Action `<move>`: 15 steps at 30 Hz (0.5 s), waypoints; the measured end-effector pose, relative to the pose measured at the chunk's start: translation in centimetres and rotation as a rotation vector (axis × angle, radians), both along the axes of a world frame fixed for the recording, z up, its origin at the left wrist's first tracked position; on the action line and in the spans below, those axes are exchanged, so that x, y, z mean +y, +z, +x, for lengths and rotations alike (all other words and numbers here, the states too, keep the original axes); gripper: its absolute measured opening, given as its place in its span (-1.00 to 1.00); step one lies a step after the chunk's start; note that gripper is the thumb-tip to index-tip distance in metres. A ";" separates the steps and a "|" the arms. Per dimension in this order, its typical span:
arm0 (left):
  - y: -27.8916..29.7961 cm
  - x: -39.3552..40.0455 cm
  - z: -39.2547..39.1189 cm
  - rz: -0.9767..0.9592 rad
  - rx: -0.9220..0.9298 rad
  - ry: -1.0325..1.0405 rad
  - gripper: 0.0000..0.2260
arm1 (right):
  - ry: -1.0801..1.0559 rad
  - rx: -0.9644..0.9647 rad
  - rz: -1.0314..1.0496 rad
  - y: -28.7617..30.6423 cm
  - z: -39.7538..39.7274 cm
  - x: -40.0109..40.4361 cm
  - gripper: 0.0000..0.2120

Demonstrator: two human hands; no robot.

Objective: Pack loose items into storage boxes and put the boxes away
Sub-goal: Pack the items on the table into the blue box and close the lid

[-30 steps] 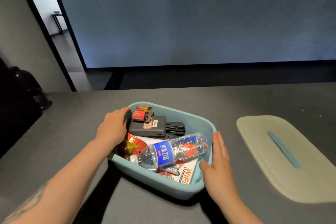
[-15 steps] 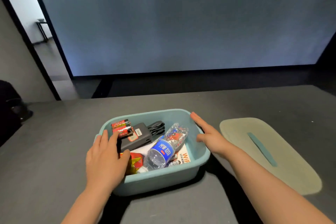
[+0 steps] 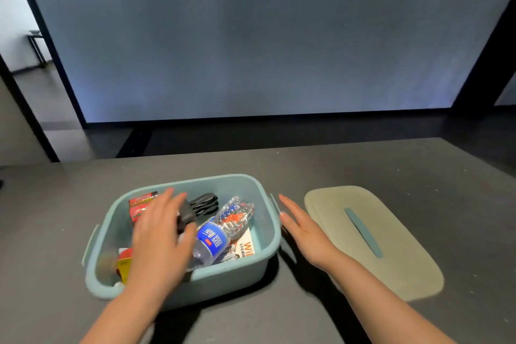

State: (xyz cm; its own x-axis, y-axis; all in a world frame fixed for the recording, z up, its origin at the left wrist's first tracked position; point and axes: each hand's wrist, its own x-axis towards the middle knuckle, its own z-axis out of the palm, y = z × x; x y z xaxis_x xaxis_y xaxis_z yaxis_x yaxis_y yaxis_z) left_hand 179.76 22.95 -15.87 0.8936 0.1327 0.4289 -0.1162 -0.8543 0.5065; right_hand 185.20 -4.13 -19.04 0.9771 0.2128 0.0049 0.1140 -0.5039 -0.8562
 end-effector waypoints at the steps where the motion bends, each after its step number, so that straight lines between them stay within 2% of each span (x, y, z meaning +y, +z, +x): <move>1: 0.2 -2.5 0.0 -0.058 -0.002 -0.102 -0.62 | -0.061 -0.038 -0.083 -0.3 0.1 -0.9 -0.55; 4: -0.2 -8.1 1.0 -0.061 -0.012 -0.410 -0.66 | -0.256 -0.070 -0.363 -1.9 1.1 -4.6 -0.62; 6: -0.8 -9.9 2.2 0.004 0.031 -0.518 -0.64 | -0.370 -0.013 -0.439 -2.8 1.4 -7.2 -0.60; 11: -1.3 -11.2 3.3 0.077 0.118 -0.543 -0.52 | -0.503 0.046 -0.721 -4.5 2.0 -12.4 -0.54; 15: -1.4 -11.2 3.1 0.112 0.067 -0.504 -0.54 | -0.579 -0.018 -0.734 -5.3 2.8 -13.6 -0.65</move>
